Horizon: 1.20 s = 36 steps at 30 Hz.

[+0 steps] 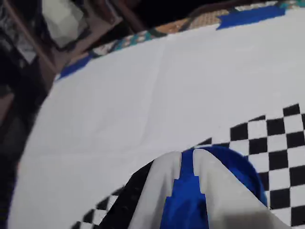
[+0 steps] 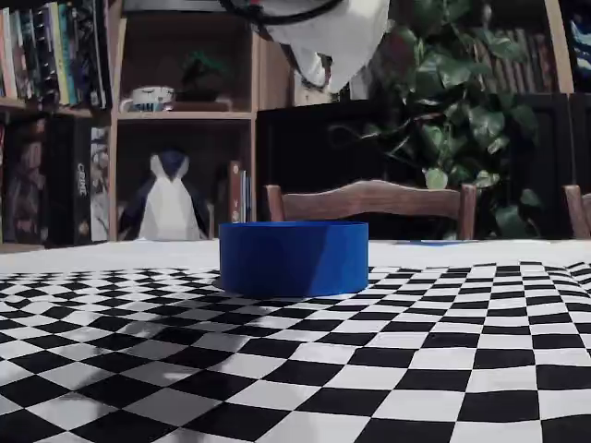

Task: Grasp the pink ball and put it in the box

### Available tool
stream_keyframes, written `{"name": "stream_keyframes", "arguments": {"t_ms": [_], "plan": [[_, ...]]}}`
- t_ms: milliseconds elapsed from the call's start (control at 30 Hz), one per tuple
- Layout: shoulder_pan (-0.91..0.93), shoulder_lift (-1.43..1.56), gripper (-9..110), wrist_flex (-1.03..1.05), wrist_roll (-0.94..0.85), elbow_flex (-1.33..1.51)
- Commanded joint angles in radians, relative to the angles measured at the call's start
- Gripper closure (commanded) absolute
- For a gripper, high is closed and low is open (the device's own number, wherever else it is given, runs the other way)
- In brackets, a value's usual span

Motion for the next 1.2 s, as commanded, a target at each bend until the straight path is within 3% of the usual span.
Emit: {"name": "stream_keyframes", "arguments": {"t_ms": [0, 200, 567, 967, 1167], "plan": [[0.028, 0.201, 101, -0.011, 0.233, 0.114], [0.13, 0.514, 101, -0.011, 0.574, 0.449], [0.293, 1.085, 101, -0.011, 0.911, 1.083], [0.327, 1.718, 101, 0.009, 0.954, 1.75], [0.327, 1.859, 101, 0.272, 0.983, 1.755]]}}
